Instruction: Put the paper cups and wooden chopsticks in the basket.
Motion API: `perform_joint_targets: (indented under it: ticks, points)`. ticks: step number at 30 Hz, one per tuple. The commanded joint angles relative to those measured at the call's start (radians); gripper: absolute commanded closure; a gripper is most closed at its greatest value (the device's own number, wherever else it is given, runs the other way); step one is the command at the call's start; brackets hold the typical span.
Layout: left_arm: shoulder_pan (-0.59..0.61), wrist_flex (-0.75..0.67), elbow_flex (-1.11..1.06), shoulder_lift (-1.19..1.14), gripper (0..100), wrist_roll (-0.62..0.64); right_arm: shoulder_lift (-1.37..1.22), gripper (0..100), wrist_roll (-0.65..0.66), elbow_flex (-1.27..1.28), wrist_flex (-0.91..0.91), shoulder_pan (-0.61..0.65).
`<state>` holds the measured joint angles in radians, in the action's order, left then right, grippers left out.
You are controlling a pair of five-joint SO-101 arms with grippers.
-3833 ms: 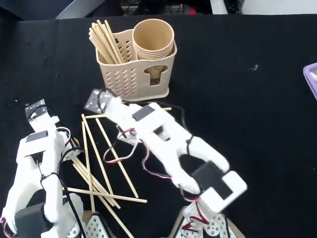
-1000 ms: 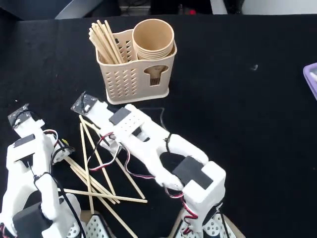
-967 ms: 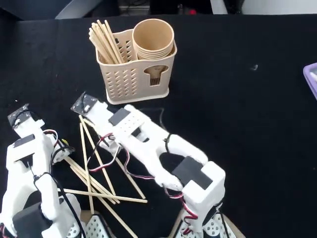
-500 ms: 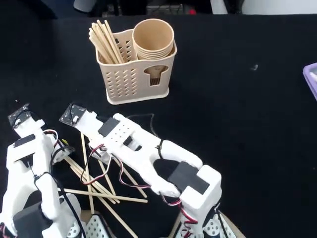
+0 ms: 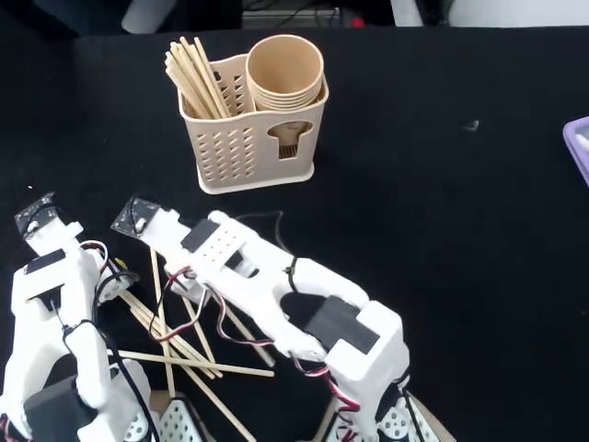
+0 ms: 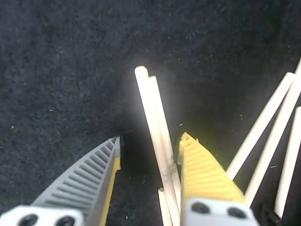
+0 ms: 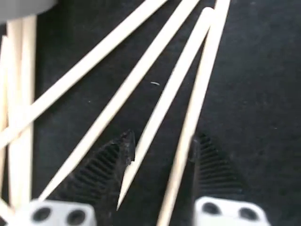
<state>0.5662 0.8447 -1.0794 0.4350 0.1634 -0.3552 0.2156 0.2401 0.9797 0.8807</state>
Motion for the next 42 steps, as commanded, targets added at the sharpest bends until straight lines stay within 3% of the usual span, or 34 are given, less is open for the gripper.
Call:
perform_joint_targets:
  ticks: [1,12,17,23,31,33,37,42]
  points:
    - [0.027,-0.009,0.039,0.009,80,-0.005,0.031,99.0,0.026,-0.024,0.011,-0.012]
    - [0.027,-0.009,0.039,0.011,80,-0.003,0.323,98.8,0.080,0.101,0.066,-0.084]
    - [0.027,-0.009,0.041,0.009,80,-0.003,0.372,98.5,0.077,0.182,0.021,-0.052]
    - [0.027,-0.009,0.039,0.009,80,-0.002,0.246,81.2,0.072,0.196,-0.071,0.035]
    - [0.027,-0.009,0.039,0.008,80,-0.002,0.051,90.3,0.077,0.067,-0.026,0.032]
    - [0.027,-0.009,0.039,0.008,80,-0.003,0.045,98.5,0.078,0.048,-0.002,0.032]
    - [0.027,-0.009,0.039,0.008,80,-0.003,0.084,98.7,0.078,0.051,0.051,0.025]
    - [0.027,-0.009,0.039,0.008,80,-0.003,0.257,98.8,0.087,0.051,0.115,-0.077]
